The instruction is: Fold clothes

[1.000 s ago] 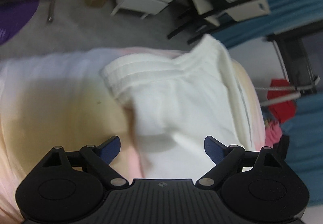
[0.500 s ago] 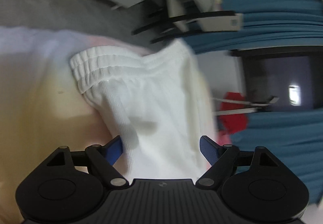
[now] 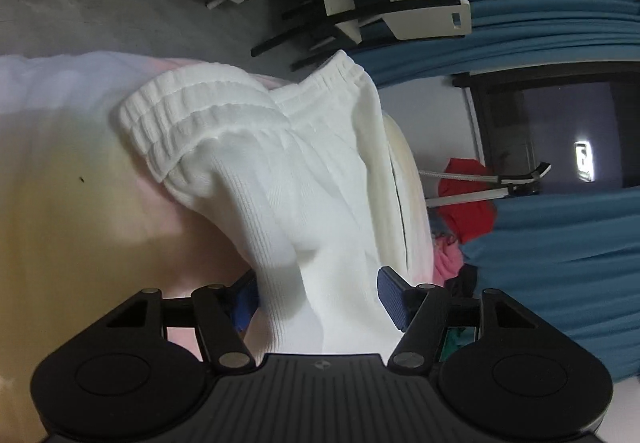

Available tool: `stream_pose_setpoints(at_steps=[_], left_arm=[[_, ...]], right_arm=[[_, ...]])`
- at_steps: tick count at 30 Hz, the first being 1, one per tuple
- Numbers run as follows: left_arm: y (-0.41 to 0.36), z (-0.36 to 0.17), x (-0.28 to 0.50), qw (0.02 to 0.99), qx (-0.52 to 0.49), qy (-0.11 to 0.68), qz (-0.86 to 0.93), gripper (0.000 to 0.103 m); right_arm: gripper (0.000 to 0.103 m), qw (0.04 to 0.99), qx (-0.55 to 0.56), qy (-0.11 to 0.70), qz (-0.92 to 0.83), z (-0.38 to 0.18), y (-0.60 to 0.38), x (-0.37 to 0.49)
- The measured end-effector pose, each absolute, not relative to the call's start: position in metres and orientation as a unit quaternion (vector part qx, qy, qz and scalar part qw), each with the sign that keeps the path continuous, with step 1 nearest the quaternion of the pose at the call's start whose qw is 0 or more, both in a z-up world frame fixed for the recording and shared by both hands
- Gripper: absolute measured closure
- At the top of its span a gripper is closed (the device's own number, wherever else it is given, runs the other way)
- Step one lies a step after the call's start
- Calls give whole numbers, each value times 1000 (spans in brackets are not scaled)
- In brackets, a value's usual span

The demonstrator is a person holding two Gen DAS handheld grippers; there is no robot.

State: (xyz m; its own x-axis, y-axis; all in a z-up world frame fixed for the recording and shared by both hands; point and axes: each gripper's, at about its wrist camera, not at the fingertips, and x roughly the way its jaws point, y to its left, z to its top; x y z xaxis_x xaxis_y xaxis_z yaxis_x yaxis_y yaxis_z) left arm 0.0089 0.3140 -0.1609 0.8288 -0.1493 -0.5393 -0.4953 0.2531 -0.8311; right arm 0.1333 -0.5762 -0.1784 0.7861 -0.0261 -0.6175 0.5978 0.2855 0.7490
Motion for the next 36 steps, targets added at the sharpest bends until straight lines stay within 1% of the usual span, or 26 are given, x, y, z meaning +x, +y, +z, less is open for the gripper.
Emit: stream_pose_setpoints(at_steps=[1,2,3,4,5,6,7,8,9,10,12,16,22,25,29,31,34,36], left_arm=[[314,-163,12,743,-597,278,123,39],[314,-167,16,736,-594,296,133,40],[315,-171,20,729,-593,311,143,45],[315,-176,24,721,-596,319,152,49],[316,-180,26,714,-600,324,158,57],[316,-181,28,712,-605,319,160,60],[317,-182,29,710,-609,314,161,62],[317,-182,28,712,-609,311,160,71],[318,-181,27,713,-608,309,162,85],[319,-180,24,715,-608,306,162,84],[322,-179,19,718,-612,292,155,90],[325,-170,11,733,-614,262,134,92],[325,-124,-18,780,-575,223,102,93],[335,-102,-23,785,-576,211,82,93],[339,-69,12,800,-554,217,73,93],[341,-52,37,806,-545,219,71,93],[340,-26,108,821,-521,220,73,92],[341,-15,160,827,-509,225,79,92]], right_arm=[[55,766,549,260,-208,-177,-573,138],[65,764,544,272,-218,-180,-571,141],[74,758,544,282,-225,-184,-572,142],[80,752,545,290,-232,-187,-572,143],[86,750,547,285,-238,-187,-574,142],[92,749,549,279,-243,-187,-576,140],[93,747,552,274,-248,-188,-577,139],[96,747,554,268,-253,-187,-578,137],[96,758,544,257,-253,-180,-577,136],[97,768,535,245,-253,-173,-576,135],[97,786,523,219,-248,-160,-576,132],[97,808,508,180,-237,-139,-573,120],[97,832,484,142,-229,-109,-573,90],[97,847,468,130,-216,-89,-568,93],[97,864,448,114,-199,-60,-554,127],[97,877,425,109,-194,-42,-546,159],[97,889,400,111,-192,-20,-541,222],[97,898,373,120,-201,-16,-536,271]])
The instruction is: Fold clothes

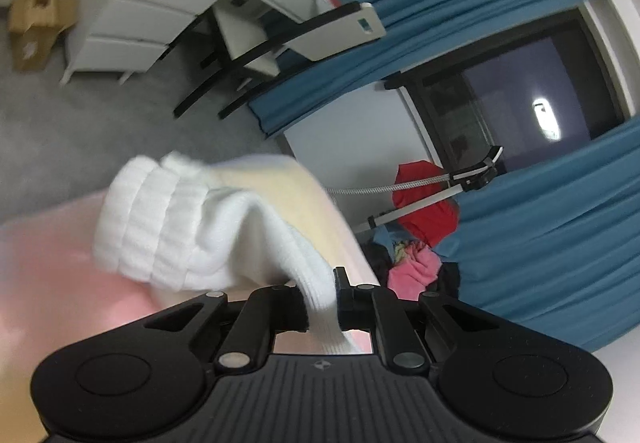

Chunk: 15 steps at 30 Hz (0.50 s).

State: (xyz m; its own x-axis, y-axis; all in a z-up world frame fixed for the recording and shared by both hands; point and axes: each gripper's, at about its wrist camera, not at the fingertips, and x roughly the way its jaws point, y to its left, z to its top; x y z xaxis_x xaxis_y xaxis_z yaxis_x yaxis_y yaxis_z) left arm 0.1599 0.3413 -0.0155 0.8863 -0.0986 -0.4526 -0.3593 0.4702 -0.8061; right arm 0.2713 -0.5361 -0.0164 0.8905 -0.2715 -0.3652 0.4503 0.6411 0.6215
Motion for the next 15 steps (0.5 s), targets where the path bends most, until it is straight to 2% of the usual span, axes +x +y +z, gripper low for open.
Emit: stream_pose_setpoints(at_steps=[5,9,15], left_arm=[[338,-27,302,836,-474,253,112,91],[328,-70,398,838,-433,297,148,91],[326,-130,458,825,-403,358,170,86]], right_arm=[[97,904,331,157,-221,-40,-524,392],[97,902,295,201,-243,-92,-512,460],[94,901,256,251,-246,-155,-509,519]])
